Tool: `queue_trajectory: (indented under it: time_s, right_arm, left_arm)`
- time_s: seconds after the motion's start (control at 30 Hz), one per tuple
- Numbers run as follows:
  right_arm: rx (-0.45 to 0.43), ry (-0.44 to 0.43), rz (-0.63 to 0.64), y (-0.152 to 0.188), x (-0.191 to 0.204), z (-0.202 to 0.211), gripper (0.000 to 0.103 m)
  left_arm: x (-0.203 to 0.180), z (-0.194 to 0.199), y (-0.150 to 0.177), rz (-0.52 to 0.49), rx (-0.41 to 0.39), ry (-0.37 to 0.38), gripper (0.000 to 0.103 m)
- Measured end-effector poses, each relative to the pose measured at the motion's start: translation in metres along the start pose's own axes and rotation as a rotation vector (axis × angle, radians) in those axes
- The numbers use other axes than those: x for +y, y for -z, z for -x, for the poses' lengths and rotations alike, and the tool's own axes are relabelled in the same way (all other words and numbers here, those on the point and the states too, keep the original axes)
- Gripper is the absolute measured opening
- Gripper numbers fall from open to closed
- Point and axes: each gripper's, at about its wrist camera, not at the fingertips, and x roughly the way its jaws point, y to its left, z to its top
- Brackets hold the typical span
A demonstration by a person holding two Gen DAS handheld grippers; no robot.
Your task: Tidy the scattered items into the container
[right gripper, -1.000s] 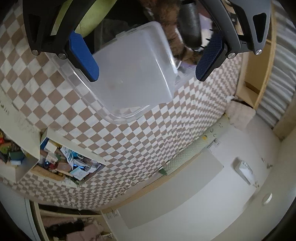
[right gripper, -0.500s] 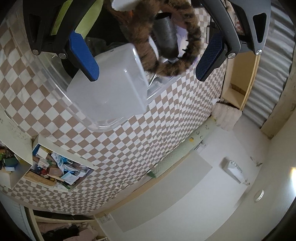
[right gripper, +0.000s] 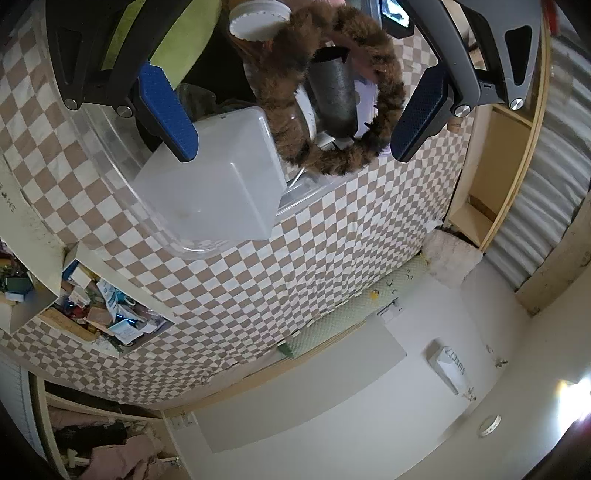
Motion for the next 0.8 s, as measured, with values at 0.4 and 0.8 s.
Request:
queue_trajectory:
  time_s: [0.4, 0.8]
  right_arm:
    - [-0.053, 0.009, -0.083, 0.001, -0.021, 0.024, 0.103]
    - [-0.118, -0.077, -0.152, 0.01, -0.038, 0.06, 0.103]
  left_arm:
    - [0.028, 0.032, 0.018, -0.034, -0.068, 0.098, 0.081]
    - [0.023, 0.113, 0.016, -0.064, -0.275, 0.154, 0.079]
